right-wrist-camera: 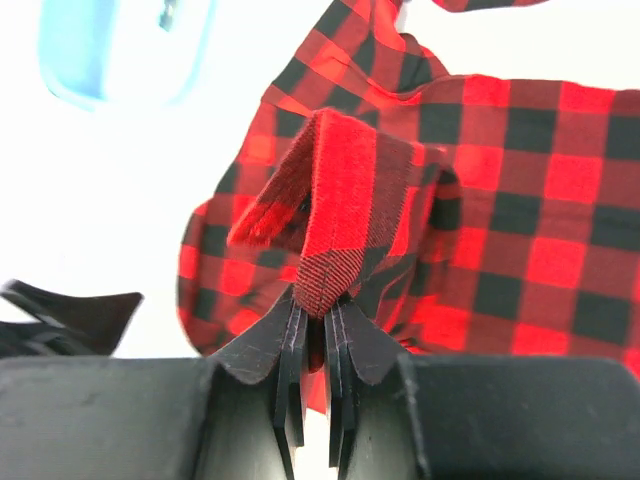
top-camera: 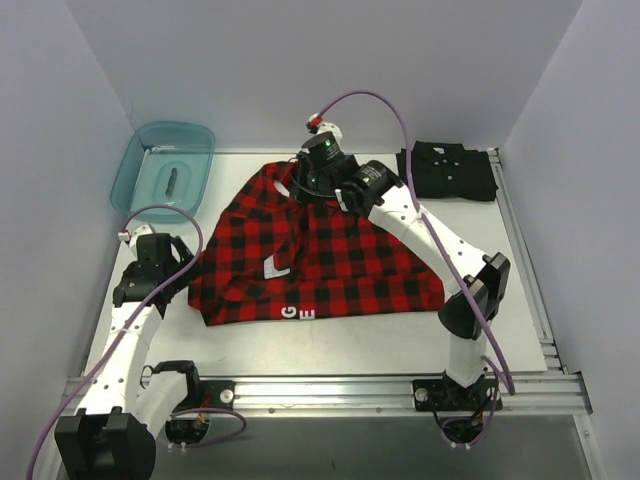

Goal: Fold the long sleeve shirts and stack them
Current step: Fold the shirt

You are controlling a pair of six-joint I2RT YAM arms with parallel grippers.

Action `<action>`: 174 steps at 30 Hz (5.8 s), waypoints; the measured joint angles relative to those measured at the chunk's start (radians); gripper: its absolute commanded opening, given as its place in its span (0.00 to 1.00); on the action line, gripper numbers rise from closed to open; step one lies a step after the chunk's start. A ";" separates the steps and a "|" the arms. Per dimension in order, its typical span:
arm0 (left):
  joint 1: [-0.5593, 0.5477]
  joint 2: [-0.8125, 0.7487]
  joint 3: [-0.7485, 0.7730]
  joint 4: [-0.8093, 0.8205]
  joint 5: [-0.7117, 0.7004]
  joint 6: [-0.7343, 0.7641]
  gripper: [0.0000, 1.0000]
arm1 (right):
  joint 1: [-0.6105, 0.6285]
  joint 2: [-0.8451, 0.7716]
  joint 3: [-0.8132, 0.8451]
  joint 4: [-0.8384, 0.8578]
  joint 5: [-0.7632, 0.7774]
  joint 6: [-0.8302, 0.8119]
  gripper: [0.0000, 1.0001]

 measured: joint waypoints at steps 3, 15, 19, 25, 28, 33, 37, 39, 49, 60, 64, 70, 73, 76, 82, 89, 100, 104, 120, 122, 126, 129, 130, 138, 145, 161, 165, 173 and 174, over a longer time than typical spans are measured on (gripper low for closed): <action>0.000 -0.004 0.000 0.003 0.001 0.000 0.97 | -0.018 -0.042 -0.041 0.023 -0.016 0.105 0.00; 0.000 -0.007 -0.015 0.018 0.048 0.015 0.97 | -0.106 -0.331 -0.490 0.202 -0.077 0.428 0.00; 0.000 -0.007 -0.018 0.019 0.056 0.018 0.98 | -0.123 -0.404 -0.590 0.236 -0.118 0.463 0.00; 0.000 -0.007 -0.019 0.020 0.060 0.018 0.97 | -0.185 -0.575 -0.782 0.237 -0.174 0.476 0.00; 0.000 -0.007 -0.019 0.021 0.062 0.018 0.97 | -0.220 -0.642 -0.859 0.225 -0.179 0.464 0.00; 0.000 -0.007 -0.019 0.022 0.067 0.018 0.97 | -0.280 -0.705 -0.996 0.212 -0.200 0.422 0.00; 0.000 -0.007 -0.023 0.024 0.072 0.018 0.97 | -0.333 -0.720 -1.083 0.195 -0.205 0.359 0.00; 0.000 -0.007 -0.023 0.024 0.075 0.019 0.97 | -0.356 -0.720 -1.099 0.192 -0.208 0.336 0.00; -0.002 -0.007 -0.025 0.025 0.082 0.022 0.97 | -0.381 -0.739 -1.242 0.201 -0.190 0.303 0.00; -0.020 0.005 -0.030 0.048 0.154 0.045 0.97 | -0.410 -0.750 -1.301 0.219 -0.108 0.229 0.04; -0.065 0.008 -0.036 0.070 0.199 0.063 0.97 | -0.412 -0.705 -1.301 0.228 -0.076 0.211 0.26; -0.116 0.008 -0.036 0.080 0.290 0.062 0.97 | -0.418 -0.701 -1.281 0.192 -0.014 0.164 0.62; -0.198 0.009 -0.035 0.091 0.316 0.022 0.94 | -0.415 -0.725 -1.236 0.175 -0.021 0.143 0.61; -0.332 0.032 -0.034 0.140 0.318 -0.037 0.88 | -0.407 -0.762 -1.213 0.210 -0.076 0.137 0.60; -0.406 0.172 -0.076 0.333 0.299 -0.169 0.65 | -0.395 -0.698 -1.220 0.401 -0.243 0.150 0.57; -0.360 0.301 -0.232 0.509 0.250 -0.282 0.49 | -0.423 -0.523 -1.352 0.618 -0.348 0.145 0.53; -0.214 0.265 -0.354 0.691 0.289 -0.388 0.46 | -0.673 -0.503 -1.528 0.801 -0.542 0.137 0.52; -0.212 0.187 -0.351 0.629 0.279 -0.377 0.61 | -0.681 -0.579 -1.522 0.742 -0.518 0.119 0.54; -0.288 0.174 -0.297 0.587 0.233 -0.351 0.54 | -0.176 -0.150 -0.951 0.982 -0.510 0.254 0.57; -0.282 0.196 -0.333 0.594 0.229 -0.357 0.53 | -0.127 -0.045 -0.892 1.021 -0.526 0.261 0.58; -0.265 0.185 -0.378 0.646 0.222 -0.388 0.52 | -0.062 0.094 -0.841 1.059 -0.557 0.266 0.58; -0.253 0.166 -0.405 0.671 0.213 -0.418 0.52 | -0.048 0.164 -0.830 1.084 -0.584 0.269 0.58; -0.248 0.157 -0.416 0.679 0.211 -0.430 0.51 | -0.051 0.185 -0.827 1.091 -0.589 0.270 0.58; -0.174 0.020 -0.513 0.692 0.211 -0.499 0.48 | -0.163 0.277 -0.850 1.275 -0.681 0.324 0.58; -0.146 -0.049 -0.523 0.613 0.201 -0.502 0.53 | -0.334 0.274 -0.916 1.379 -0.715 0.340 0.58; -0.181 -0.084 -0.122 0.204 0.209 -0.248 0.86 | -0.336 -0.384 -0.987 0.515 -0.366 -0.059 0.49; -0.258 0.009 -0.106 0.157 0.203 -0.216 0.84 | -0.273 -0.430 -1.013 0.340 -0.258 -0.088 0.42; -0.404 0.331 -0.029 0.149 0.135 -0.188 0.84 | -0.253 -0.378 -1.096 0.171 -0.138 -0.090 0.42; -0.404 0.356 -0.029 0.152 0.130 -0.192 0.84 | -0.253 -0.370 -1.100 0.165 -0.130 -0.090 0.42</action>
